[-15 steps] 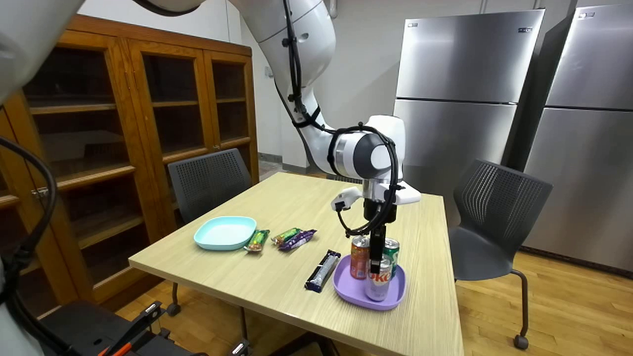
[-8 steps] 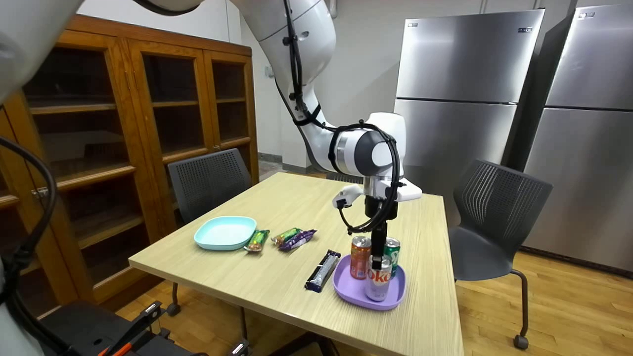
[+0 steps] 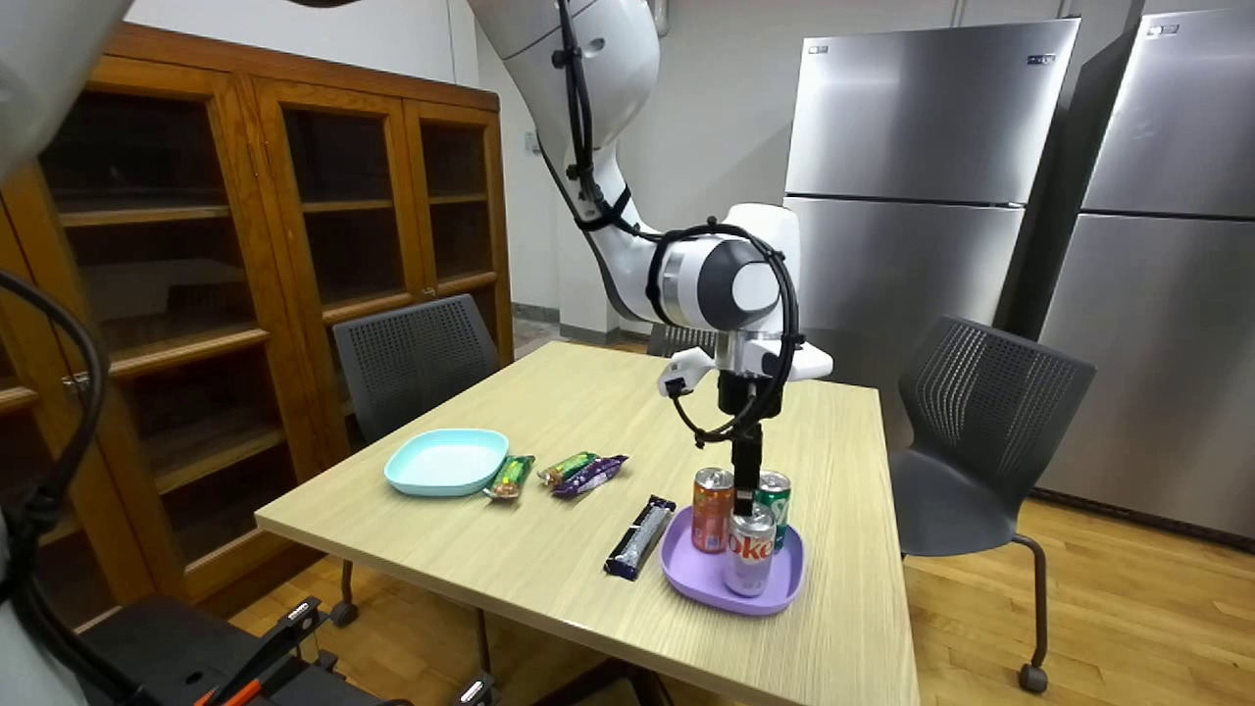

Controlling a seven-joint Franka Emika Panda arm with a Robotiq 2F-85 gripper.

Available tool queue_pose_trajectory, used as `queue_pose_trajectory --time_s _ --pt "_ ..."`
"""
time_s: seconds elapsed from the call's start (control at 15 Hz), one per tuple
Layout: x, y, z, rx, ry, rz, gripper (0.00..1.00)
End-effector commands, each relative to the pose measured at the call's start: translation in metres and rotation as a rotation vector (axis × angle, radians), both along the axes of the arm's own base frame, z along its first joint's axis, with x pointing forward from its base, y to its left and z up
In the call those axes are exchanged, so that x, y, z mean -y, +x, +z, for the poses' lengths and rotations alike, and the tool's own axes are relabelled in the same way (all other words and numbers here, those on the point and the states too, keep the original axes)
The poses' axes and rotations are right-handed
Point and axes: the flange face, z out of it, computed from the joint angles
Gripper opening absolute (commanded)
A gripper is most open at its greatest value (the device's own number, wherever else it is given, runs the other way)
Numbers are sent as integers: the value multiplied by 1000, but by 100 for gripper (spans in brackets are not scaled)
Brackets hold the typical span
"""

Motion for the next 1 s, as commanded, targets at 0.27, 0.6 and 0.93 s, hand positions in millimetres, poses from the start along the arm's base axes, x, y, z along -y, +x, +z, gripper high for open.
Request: queue_pose_trajectory --time_s 0.27,0.6,0.93 --pt "-23 -11 47 5 78 113 100" --pt "-54 -1 56 9 102 198 100" --pt "-102 12 48 10 118 307 100"
